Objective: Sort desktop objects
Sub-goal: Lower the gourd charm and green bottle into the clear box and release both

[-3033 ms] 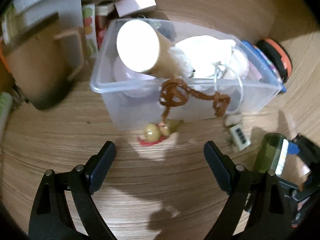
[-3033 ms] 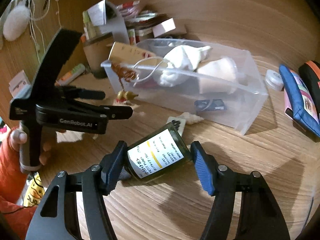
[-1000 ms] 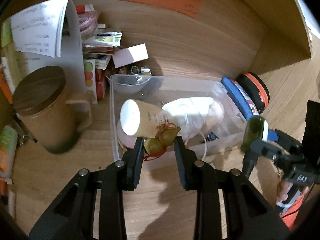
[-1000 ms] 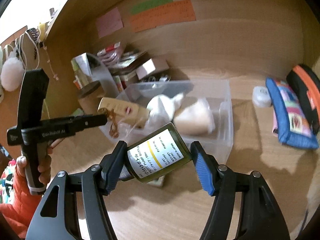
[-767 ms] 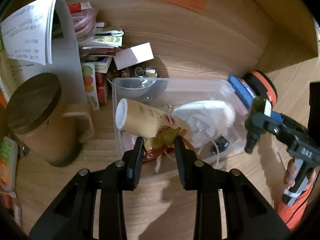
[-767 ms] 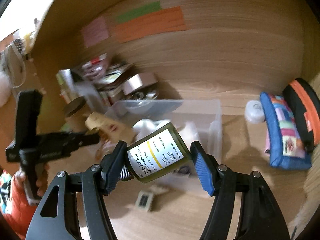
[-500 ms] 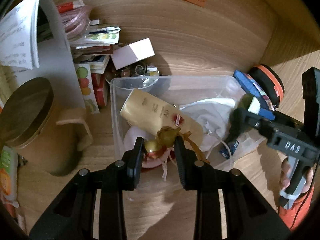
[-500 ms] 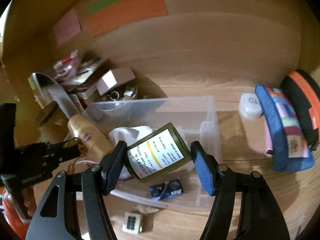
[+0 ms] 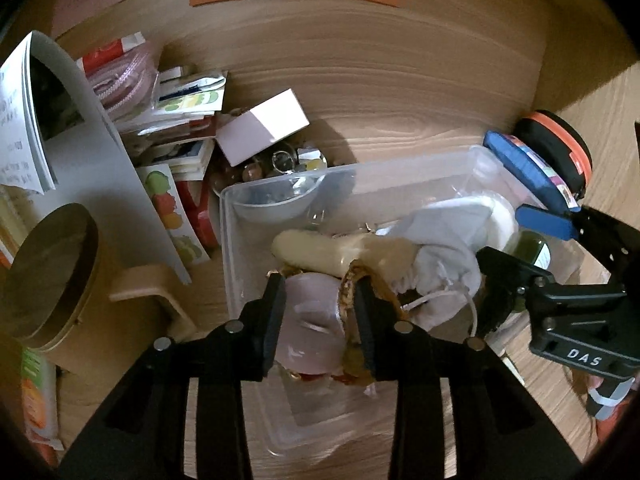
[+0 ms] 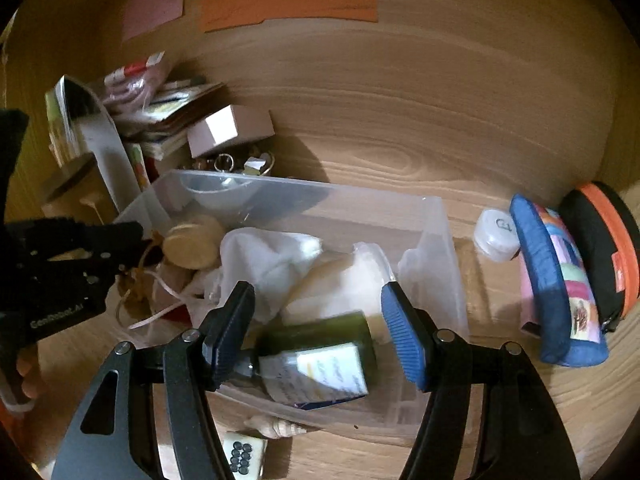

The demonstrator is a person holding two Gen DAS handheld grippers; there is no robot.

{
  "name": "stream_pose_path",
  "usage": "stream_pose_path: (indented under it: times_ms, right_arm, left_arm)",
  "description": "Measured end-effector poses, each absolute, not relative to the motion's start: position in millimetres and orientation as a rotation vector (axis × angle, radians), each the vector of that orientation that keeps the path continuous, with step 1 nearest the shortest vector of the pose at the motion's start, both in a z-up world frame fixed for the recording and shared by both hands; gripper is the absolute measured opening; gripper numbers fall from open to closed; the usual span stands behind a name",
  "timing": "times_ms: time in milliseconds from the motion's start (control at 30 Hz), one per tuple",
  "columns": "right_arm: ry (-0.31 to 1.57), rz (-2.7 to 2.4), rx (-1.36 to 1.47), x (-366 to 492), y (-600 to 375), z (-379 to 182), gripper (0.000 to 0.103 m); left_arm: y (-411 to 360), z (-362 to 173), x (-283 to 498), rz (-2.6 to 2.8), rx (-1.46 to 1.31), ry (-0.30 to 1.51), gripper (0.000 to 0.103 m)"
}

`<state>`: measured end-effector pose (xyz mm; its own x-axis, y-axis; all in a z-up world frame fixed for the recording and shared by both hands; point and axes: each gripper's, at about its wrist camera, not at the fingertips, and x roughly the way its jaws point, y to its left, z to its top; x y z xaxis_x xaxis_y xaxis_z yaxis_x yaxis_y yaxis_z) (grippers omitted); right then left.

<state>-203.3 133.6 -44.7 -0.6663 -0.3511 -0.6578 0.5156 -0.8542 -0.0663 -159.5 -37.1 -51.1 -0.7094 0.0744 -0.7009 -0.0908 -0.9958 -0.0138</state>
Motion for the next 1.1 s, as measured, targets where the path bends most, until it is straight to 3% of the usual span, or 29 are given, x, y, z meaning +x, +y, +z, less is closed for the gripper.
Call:
stream_pose_path:
  times_ms: [100,200,233,433,500,567,733,967,1100]
  right_arm:
    - [0.39,-2.484,0.889,-201.3,129.7,-46.1,0.063]
    - [0.407,-2.485,0.877,-200.9,130.0,-45.6,0.065]
    - [0.405,-2.484,0.87,-200.8,130.8,-44.7,0.066]
    - [0.317,-2.475,0.825,-197.7,139.8,-34.9,0.074]
    - [0.307,-2.483,0.823,-197.6,141.3,-33.9,0.083]
    - [0.291,-2.48,0.826,-198.5,143.7,-32.8,0.084]
    - [0.199,-2.434,0.875,-204.8,153.6,-29.6,0.084]
    - [0.115,-2.466,0.843,-193.9,181.6,-5.1,0.084]
    - [0.16,-2.496,0.813,-176.6,191.6,-0.4,0.084]
  left_arm:
    - [-30.7,-50.7,-155.0,2.84,-1.141,0.088,0.044]
    - [-21.6,-46.8,-147.1,2.894,-1.075,0.192,0.067]
    - [-20.1,-44.7,-143.7,2.907,-1.047,0.215,0.07]
    - [-17.7,-40.5,-138.3,2.942,-0.995,0.256,0.074]
    - [-20.4,-41.1,-140.0,2.954,-1.009,0.245,0.074]
    - [-22.6,-39.9,-140.6,2.964,-1.012,0.219,0.075]
    - [-28.7,-35.2,-133.3,2.993,-1.018,0.156,0.09]
    - [-24.8,-22.6,-108.3,3.025,-1.004,0.161,0.097]
    - [-17.5,-23.2,-97.1,3.015,-1.017,0.171,0.098]
